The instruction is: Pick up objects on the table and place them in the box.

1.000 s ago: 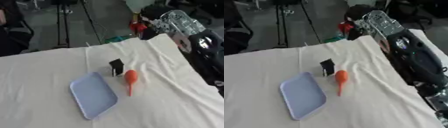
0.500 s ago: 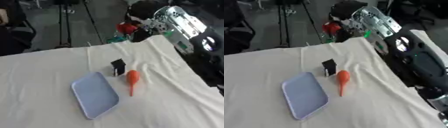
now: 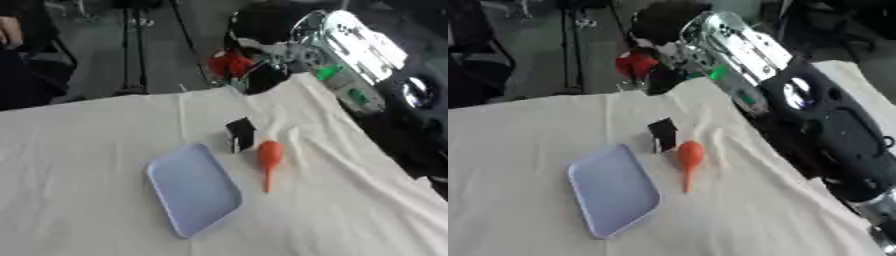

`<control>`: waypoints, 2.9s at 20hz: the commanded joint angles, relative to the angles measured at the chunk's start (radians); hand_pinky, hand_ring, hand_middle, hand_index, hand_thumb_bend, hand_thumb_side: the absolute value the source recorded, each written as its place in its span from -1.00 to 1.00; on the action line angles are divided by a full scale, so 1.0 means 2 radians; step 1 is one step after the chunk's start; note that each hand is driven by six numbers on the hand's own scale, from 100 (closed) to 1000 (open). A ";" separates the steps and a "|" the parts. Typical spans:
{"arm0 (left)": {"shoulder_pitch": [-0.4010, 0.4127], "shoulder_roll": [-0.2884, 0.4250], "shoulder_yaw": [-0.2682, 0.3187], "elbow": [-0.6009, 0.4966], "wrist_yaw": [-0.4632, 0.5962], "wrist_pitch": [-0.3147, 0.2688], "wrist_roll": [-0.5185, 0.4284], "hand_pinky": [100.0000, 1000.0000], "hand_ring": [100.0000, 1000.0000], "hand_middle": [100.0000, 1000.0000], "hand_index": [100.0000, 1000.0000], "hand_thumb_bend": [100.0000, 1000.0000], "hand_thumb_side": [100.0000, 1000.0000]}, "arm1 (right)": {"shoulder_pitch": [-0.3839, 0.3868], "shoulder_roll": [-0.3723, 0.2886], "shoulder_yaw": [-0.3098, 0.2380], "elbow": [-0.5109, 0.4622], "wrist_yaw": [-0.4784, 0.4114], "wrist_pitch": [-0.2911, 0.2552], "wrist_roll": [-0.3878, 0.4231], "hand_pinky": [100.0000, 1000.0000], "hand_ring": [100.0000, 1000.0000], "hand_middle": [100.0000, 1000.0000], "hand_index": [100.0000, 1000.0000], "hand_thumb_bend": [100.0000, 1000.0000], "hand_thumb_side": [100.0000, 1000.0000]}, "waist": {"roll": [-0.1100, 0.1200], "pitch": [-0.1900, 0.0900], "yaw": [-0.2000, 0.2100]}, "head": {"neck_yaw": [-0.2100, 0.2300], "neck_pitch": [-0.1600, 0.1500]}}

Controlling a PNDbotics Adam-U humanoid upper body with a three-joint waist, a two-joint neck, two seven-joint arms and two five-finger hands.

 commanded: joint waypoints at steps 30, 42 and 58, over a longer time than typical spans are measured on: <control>-0.010 0.001 -0.001 -0.007 0.004 0.001 -0.002 0.54 0.62 0.62 0.47 -1.00 0.66 | 0.054 0.036 0.043 -0.020 -0.024 -0.003 0.028 0.67 0.52 -0.30 -0.09 -1.00 -0.30 | 0.002 -0.001 0.006 | -0.005 -0.008; -0.010 -0.001 -0.002 -0.007 0.004 0.001 -0.003 0.54 0.62 0.62 0.47 -1.00 0.65 | 0.059 0.044 0.055 -0.012 -0.051 -0.023 0.043 0.72 0.66 0.08 0.32 -0.76 0.49 | 0.001 0.000 0.006 | -0.007 -0.008; -0.011 0.000 -0.001 -0.007 0.003 0.003 -0.002 0.54 0.62 0.61 0.47 -1.00 0.64 | 0.051 0.039 0.055 -0.008 -0.048 -0.043 0.063 0.79 0.83 0.46 0.57 -0.56 0.57 | -0.001 0.000 0.005 | -0.009 -0.011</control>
